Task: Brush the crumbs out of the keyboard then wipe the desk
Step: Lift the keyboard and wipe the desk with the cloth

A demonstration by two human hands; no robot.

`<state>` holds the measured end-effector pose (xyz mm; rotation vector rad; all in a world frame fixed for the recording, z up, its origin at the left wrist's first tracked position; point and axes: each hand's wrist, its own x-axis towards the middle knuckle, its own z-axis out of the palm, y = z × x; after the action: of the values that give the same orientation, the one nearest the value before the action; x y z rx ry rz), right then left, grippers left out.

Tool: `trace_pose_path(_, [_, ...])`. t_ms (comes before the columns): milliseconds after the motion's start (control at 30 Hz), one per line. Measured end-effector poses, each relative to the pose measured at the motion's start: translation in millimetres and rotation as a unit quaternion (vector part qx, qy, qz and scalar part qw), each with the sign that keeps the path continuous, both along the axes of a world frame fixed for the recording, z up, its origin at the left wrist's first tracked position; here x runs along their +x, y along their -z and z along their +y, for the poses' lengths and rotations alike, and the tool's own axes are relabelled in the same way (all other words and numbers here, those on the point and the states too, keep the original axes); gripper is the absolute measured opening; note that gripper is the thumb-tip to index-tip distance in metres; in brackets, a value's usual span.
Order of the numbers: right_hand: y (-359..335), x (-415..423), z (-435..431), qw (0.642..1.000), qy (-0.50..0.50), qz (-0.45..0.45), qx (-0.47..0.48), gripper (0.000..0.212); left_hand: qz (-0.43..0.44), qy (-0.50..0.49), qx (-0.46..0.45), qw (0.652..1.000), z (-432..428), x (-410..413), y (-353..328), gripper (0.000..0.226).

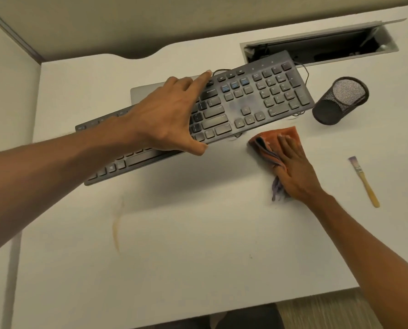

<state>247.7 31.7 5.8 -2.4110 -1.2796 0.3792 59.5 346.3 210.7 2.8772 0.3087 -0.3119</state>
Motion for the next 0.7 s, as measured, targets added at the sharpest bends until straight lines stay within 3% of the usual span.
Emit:
trace_pose_path(167, [-9.4, -74.7, -19.4, 0.994, -0.098, 0.003, 0.044, 0.059, -0.013, 0.013, -0.003, 1.000, 5.5, -6.1, -0.2, 0.143])
trace_pose_path(433, [-13.2, -229.2, -34.3, 0.998, -0.018, 0.062, 0.007, 0.068, -0.017, 0.025, -0.021, 0.999, 10.8, -19.0, 3.3, 0.143])
trace_pose_path(700, [-10.5, -280.7, 62.7, 0.998, -0.022, 0.062, 0.013, 0.077, -0.016, 0.027, -0.007, 0.999, 27.3, -29.8, 3.8, 0.143])
